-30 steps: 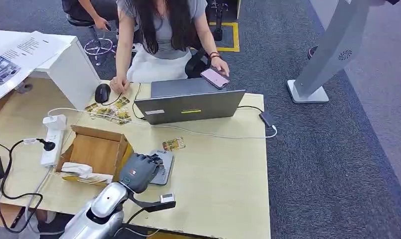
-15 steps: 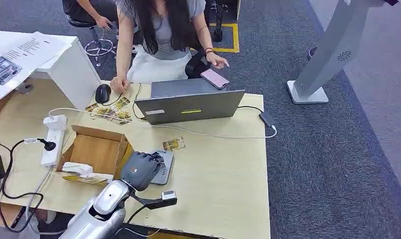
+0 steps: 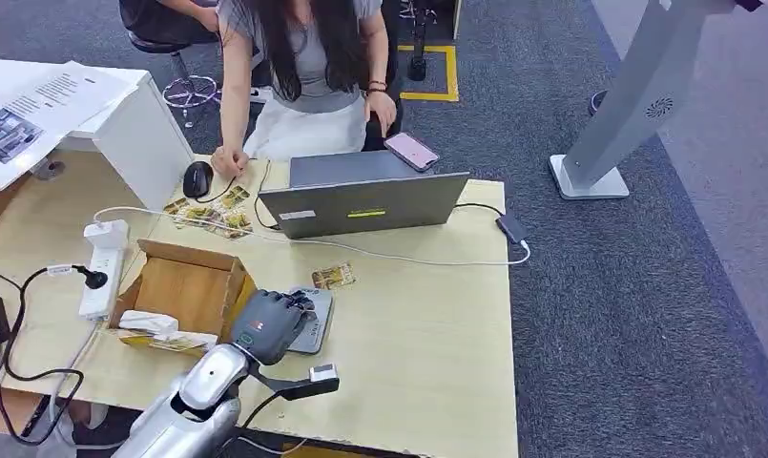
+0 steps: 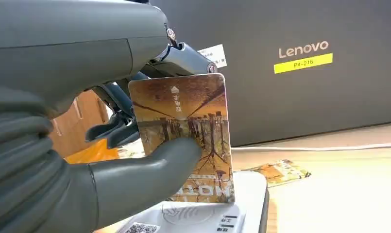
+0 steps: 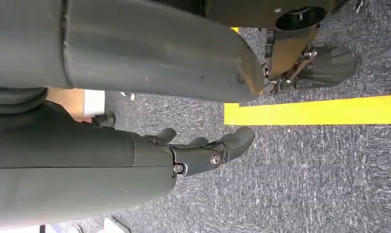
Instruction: Pass the card to the sensor for recognition and then transmit it.
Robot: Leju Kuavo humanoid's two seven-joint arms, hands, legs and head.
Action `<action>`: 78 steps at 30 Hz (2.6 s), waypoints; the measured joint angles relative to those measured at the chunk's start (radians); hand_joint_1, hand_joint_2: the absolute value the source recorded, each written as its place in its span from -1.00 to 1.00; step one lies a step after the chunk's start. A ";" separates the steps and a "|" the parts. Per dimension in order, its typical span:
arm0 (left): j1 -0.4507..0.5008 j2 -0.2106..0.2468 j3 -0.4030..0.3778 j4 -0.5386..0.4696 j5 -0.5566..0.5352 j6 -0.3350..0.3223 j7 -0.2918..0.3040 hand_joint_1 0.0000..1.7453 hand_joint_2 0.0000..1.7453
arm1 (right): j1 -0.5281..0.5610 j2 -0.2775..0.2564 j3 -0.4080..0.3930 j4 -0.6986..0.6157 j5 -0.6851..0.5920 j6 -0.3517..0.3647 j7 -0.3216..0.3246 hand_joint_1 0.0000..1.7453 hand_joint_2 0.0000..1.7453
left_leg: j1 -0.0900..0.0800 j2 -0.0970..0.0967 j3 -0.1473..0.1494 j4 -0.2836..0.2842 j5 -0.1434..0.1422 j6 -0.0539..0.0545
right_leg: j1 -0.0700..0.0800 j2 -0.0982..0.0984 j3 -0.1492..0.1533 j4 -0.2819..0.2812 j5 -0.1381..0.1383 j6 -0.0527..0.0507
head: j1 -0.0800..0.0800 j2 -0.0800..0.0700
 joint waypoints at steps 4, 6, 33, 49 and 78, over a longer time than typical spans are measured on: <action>-0.012 -0.006 0.000 0.010 0.007 -0.003 0.001 1.00 1.00 | 0.000 0.000 0.000 0.000 0.001 0.000 0.001 -1.00 -1.00 | 0.000 0.000 0.000 0.000 0.000 0.000 | 0.000 0.000 0.000 0.000 0.000 0.000 | 0.000 0.000; -0.017 -0.010 0.000 0.010 0.013 0.000 0.001 1.00 1.00 | 0.000 0.000 0.000 0.000 0.001 0.000 0.001 -1.00 -1.00 | 0.000 0.000 0.000 0.000 0.000 0.000 | 0.000 0.000 0.000 0.000 0.000 0.000 | 0.000 0.000; -0.441 -0.040 0.216 0.011 0.006 0.239 -0.015 1.00 1.00 | -0.036 0.006 0.084 0.000 0.027 0.005 0.031 -1.00 -1.00 | 0.000 -0.001 -0.005 0.000 0.004 -0.001 | 0.000 -0.001 -0.005 0.001 0.003 -0.001 | 0.000 0.000; -0.696 -0.027 0.317 0.388 -0.019 0.311 0.013 1.00 1.00 | -0.044 0.007 0.123 0.000 0.026 0.019 0.043 -1.00 -1.00 | 0.000 -0.001 -0.005 0.000 0.004 -0.001 | 0.000 -0.001 -0.005 0.001 0.003 -0.002 | 0.000 0.000; -0.737 -0.024 0.357 0.606 -0.043 0.351 0.010 -1.00 1.00 | -0.046 0.007 0.146 0.000 0.016 0.019 0.043 -1.00 -1.00 | 0.000 -0.001 -0.005 0.000 0.004 -0.001 | 0.000 -0.001 -0.005 0.001 0.003 -0.002 | 0.000 0.000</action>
